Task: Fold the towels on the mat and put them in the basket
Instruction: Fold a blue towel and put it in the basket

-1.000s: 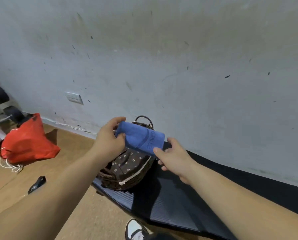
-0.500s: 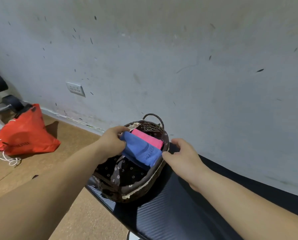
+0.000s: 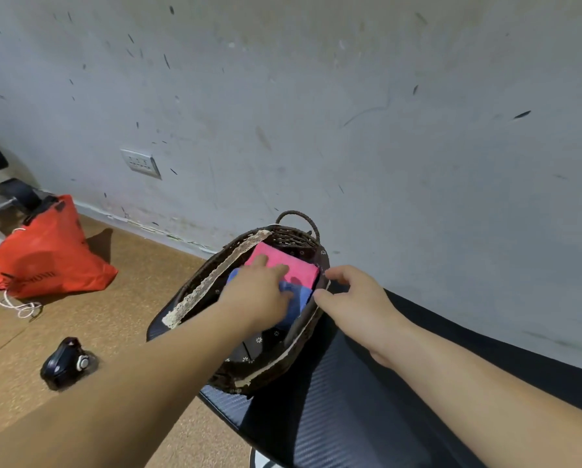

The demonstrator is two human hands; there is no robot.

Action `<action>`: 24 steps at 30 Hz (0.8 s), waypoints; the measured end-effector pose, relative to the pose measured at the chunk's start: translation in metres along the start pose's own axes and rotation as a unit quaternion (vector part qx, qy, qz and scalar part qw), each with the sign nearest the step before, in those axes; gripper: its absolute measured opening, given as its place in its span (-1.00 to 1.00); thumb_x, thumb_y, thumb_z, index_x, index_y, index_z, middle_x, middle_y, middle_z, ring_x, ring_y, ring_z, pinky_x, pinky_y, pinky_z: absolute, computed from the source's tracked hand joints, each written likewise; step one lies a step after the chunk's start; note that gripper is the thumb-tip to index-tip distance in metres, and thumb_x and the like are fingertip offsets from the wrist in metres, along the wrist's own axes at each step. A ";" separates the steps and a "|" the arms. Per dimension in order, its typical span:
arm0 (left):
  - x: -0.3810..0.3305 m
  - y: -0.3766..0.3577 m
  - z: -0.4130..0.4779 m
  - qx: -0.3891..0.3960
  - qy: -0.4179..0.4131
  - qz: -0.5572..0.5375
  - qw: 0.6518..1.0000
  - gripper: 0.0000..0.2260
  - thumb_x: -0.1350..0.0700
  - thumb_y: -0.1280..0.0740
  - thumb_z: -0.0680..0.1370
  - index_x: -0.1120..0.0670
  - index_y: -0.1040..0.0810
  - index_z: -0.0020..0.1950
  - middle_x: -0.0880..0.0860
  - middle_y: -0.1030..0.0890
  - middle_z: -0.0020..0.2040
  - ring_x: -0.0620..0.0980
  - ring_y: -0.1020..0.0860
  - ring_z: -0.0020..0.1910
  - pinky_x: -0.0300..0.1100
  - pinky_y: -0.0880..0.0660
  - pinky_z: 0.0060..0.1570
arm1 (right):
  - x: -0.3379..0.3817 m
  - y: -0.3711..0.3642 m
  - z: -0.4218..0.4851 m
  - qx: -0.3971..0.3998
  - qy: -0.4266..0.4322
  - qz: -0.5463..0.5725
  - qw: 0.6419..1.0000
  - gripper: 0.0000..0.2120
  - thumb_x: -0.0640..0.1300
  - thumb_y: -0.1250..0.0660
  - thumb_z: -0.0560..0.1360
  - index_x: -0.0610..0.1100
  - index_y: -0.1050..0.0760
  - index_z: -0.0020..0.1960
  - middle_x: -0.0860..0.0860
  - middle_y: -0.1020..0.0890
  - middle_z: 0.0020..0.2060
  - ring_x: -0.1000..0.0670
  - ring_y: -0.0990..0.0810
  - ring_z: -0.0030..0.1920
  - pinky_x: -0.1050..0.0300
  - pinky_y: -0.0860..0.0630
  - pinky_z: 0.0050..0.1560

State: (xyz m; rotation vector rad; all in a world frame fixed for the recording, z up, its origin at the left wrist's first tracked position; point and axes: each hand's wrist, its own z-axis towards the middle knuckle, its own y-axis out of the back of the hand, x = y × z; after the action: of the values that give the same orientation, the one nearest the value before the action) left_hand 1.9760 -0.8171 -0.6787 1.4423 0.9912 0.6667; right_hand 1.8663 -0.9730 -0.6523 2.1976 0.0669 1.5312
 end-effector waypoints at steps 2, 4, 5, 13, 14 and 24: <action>-0.004 -0.017 0.001 0.083 -0.019 0.002 0.996 -0.49 -0.15 -0.23 0.62 -0.13 -0.28 0.57 0.15 -0.35 0.46 0.32 -0.29 0.48 0.17 -0.25 0.48 | -0.001 -0.001 -0.003 -0.005 0.000 0.000 1.000 -0.66 -0.04 -0.39 0.52 0.11 -0.50 0.28 0.03 -0.58 0.20 0.01 -0.63 0.07 0.06 -0.60 0.10; -0.002 -0.027 0.005 0.112 -0.037 0.055 0.992 -0.49 -0.09 -0.23 0.63 -0.17 -0.25 0.58 0.13 -0.36 0.43 0.41 -0.22 0.46 0.21 -0.23 0.47 | -0.003 0.000 -0.007 -0.007 -0.002 0.006 1.000 -0.63 -0.04 -0.40 0.52 0.07 -0.52 0.32 0.09 -0.56 0.23 0.01 -0.61 0.13 -0.01 -0.61 0.18; -0.001 -0.027 0.007 0.117 -0.043 0.065 0.990 -0.50 -0.05 -0.24 0.62 -0.18 -0.27 0.57 0.13 -0.38 0.42 0.41 -0.22 0.44 0.21 -0.25 0.45 | -0.005 0.001 -0.010 -0.006 -0.003 0.004 1.000 -0.63 -0.04 -0.40 0.52 0.06 -0.53 0.33 0.12 -0.55 0.22 0.03 -0.60 0.14 -0.01 -0.61 0.20; 0.008 -0.018 0.012 0.124 -0.091 0.059 0.986 -0.53 -0.11 -0.31 0.59 -0.17 -0.40 0.51 0.05 -0.44 0.38 0.20 -0.34 0.30 0.13 -0.30 0.38 | -0.007 0.019 -0.026 0.015 -0.004 0.001 1.000 -0.81 -0.11 -0.38 0.58 0.18 -0.48 -0.08 0.28 -0.51 -0.07 0.16 -0.56 0.04 0.03 -0.60 0.20; 0.010 -0.020 0.009 0.120 -0.092 0.065 0.986 -0.52 -0.12 -0.29 0.60 -0.17 -0.37 0.53 0.04 -0.42 0.39 0.21 -0.33 0.31 0.13 -0.30 0.38 | -0.007 0.019 -0.027 0.017 -0.002 0.000 1.000 -0.82 -0.10 -0.39 0.58 0.19 -0.48 -0.06 0.29 -0.50 -0.05 0.15 -0.56 0.07 0.00 -0.59 0.24; -0.037 0.026 -0.042 -0.049 -0.069 -0.088 0.993 -0.64 0.00 -0.25 0.68 -0.16 -0.45 0.49 -0.04 -0.29 0.60 0.01 -0.29 0.55 -0.07 -0.36 0.40 | 0.002 0.063 -0.069 -0.016 0.018 -0.004 1.000 -0.59 -0.05 -0.38 0.58 -0.01 -0.47 0.41 0.07 -0.55 0.27 0.04 -0.55 0.25 -0.09 -0.55 0.33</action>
State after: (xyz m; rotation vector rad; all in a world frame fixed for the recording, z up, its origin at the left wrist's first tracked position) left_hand 1.9271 -0.8267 -0.6423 1.2817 0.9510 0.4736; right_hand 1.7919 -1.0056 -0.6067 2.1421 0.0637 1.5576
